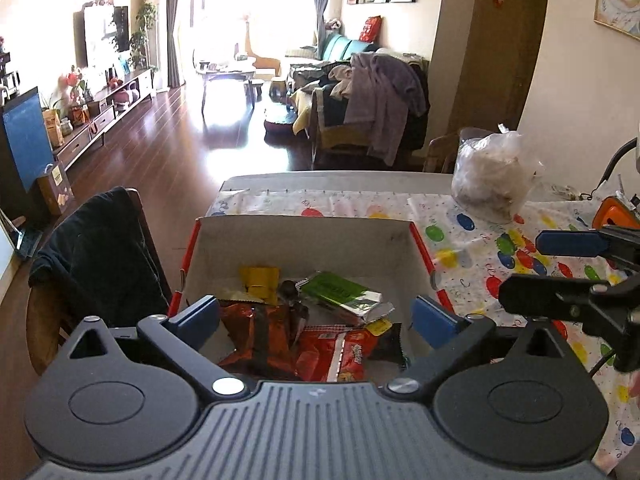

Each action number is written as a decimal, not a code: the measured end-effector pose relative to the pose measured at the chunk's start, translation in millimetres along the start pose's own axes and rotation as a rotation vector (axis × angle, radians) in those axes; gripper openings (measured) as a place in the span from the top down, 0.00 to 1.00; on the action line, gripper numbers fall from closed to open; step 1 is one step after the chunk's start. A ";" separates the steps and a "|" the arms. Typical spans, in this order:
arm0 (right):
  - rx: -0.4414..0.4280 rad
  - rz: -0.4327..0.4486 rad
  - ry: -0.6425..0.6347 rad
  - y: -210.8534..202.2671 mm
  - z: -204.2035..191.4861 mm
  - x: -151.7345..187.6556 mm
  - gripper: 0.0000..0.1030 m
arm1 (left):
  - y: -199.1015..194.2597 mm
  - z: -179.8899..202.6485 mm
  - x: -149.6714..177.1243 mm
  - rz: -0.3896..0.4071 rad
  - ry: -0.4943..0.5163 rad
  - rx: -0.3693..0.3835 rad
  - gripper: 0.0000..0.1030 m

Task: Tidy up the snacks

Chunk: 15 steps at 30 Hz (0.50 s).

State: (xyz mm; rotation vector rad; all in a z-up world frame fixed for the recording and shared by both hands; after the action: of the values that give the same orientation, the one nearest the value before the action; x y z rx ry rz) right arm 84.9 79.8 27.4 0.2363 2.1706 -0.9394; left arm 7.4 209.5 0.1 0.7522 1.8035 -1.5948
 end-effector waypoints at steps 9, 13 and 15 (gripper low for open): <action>0.041 0.034 -0.018 -15.3 0.9 16.7 0.00 | -14.3 8.7 4.7 0.019 -0.028 -0.009 0.00; 0.084 0.031 -0.043 -20.7 -1.1 20.7 0.00 | -17.1 12.0 6.4 0.012 -0.039 -0.006 0.00; 0.067 0.019 -0.030 -22.0 0.0 20.4 0.00 | -17.6 14.2 7.4 0.007 -0.037 -0.013 0.00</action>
State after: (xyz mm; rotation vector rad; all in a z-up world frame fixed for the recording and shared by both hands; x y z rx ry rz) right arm 61.1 61.6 25.3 0.2737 2.1084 -1.0001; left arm -9.7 193.6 4.6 0.7182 1.7815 -1.5807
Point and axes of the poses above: each gripper's, at about its wrist camera, not at the fingertips, and y roughly the way its jaws point, z to its right, x to its underside, the point moved 1 cm from there along y, roughly the way its jaws point, and after that the axes turned 12 degrees about y, right-handed, at the moved point
